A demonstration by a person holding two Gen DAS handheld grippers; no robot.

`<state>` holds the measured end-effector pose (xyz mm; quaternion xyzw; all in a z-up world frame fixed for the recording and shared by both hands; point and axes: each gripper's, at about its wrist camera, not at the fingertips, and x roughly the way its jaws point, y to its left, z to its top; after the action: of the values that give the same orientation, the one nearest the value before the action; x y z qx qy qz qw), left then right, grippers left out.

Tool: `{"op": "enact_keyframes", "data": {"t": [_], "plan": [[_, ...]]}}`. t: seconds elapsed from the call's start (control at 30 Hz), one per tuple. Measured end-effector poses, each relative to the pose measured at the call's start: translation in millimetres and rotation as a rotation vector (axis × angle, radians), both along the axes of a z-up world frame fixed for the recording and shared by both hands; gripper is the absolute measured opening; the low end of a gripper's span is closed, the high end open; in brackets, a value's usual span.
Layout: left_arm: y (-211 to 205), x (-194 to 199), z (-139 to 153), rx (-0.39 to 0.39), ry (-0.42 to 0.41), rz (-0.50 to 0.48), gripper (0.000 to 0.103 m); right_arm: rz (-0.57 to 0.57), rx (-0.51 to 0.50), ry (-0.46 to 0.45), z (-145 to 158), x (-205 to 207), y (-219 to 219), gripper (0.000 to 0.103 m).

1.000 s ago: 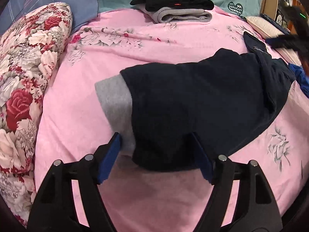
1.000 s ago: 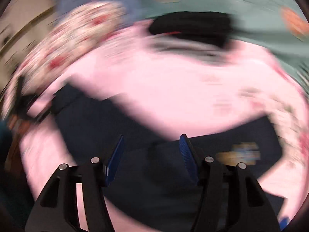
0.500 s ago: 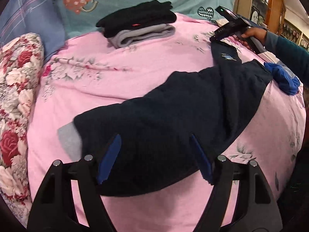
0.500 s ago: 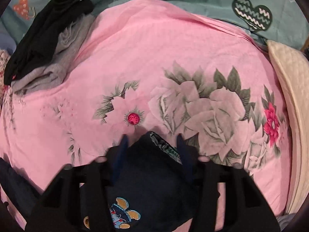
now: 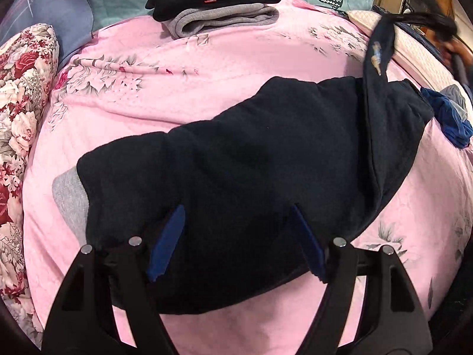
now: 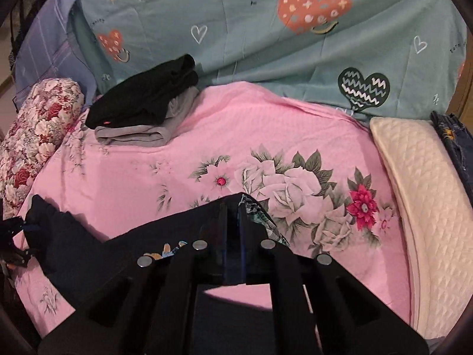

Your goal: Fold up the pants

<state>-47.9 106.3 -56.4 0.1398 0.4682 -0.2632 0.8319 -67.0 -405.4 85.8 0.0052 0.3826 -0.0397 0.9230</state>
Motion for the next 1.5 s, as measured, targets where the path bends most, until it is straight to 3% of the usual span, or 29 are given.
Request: {"op": "enact_keyframes", "data": {"t": [0.07, 0.17, 0.2, 0.3, 0.37, 0.4, 0.57, 0.7, 0.8, 0.83, 0.9, 0.93, 0.97, 1.13, 1.2, 1.3, 1.37, 1.4, 1.5], "plan": [[1, -1, 0, 0.003, -0.001, -0.005, 0.075, -0.017, 0.002, -0.018, -5, -34, -6, 0.006], [1, 0, -1, 0.002, 0.004, -0.009, 0.075, -0.033, 0.009, 0.017, -37, -91, -12, 0.006], [1, 0, -1, -0.001, 0.007, -0.010, 0.076, -0.050, -0.007, 0.067, -56, -111, -11, 0.006], [1, 3, -1, -0.006, 0.019, -0.012, 0.077, -0.089, 0.097, 0.233, -107, -144, -15, 0.013], [-1, 4, -2, 0.001, 0.022, -0.015, 0.078, -0.138, 0.163, 0.270, -120, -157, -21, 0.030], [-2, 4, -2, 0.005, 0.023, -0.017, 0.079, -0.165, 0.213, 0.229, -119, -163, -27, 0.042], [-9, 5, -3, 0.030, 0.024, -0.016, 0.081, -0.234, 0.258, 0.076, -92, -153, -44, 0.047], [-7, 1, -2, 0.031, 0.021, -0.002, 0.081, -0.226, 0.269, 0.127, -103, -120, -46, 0.047], [-4, -4, -2, 0.032, 0.018, -0.001, 0.081, -0.242, 0.291, 0.212, -127, -101, -46, 0.047], [-3, -4, -2, 0.034, 0.018, -0.001, 0.081, -0.242, 0.301, 0.227, -132, -97, -47, 0.046], [-3, -4, -1, 0.035, 0.021, 0.000, 0.081, -0.191, 0.349, 0.230, -137, -92, -42, 0.028], [-3, -3, -1, 0.035, 0.024, 0.001, 0.081, -0.156, 0.330, 0.224, -135, -91, -35, 0.011], [-3, -2, -1, 0.036, 0.025, 0.001, 0.081, -0.143, 0.284, 0.215, -131, -91, -29, 0.008], [-6, 0, -2, 0.044, 0.028, 0.000, 0.083, -0.151, 0.142, 0.124, -83, -98, -32, 0.006], [-7, -2, -2, 0.047, 0.025, -0.005, 0.083, -0.170, 0.136, 0.136, -76, -98, -43, 0.006], [-5, -3, -1, 0.042, 0.022, -0.007, 0.083, -0.294, -0.012, 0.231, -94, -91, -64, 0.005], [-5, -3, -2, 0.036, 0.022, -0.004, 0.083, -0.369, 0.011, 0.310, -117, -89, -82, 0.005], [-5, -2, -3, 0.037, 0.022, -0.003, 0.083, -0.378, 0.021, 0.318, -122, -89, -86, 0.005], [-4, -4, -2, 0.043, 0.019, -0.007, 0.083, -0.370, 0.053, 0.223, -114, -97, -84, 0.005]]}}
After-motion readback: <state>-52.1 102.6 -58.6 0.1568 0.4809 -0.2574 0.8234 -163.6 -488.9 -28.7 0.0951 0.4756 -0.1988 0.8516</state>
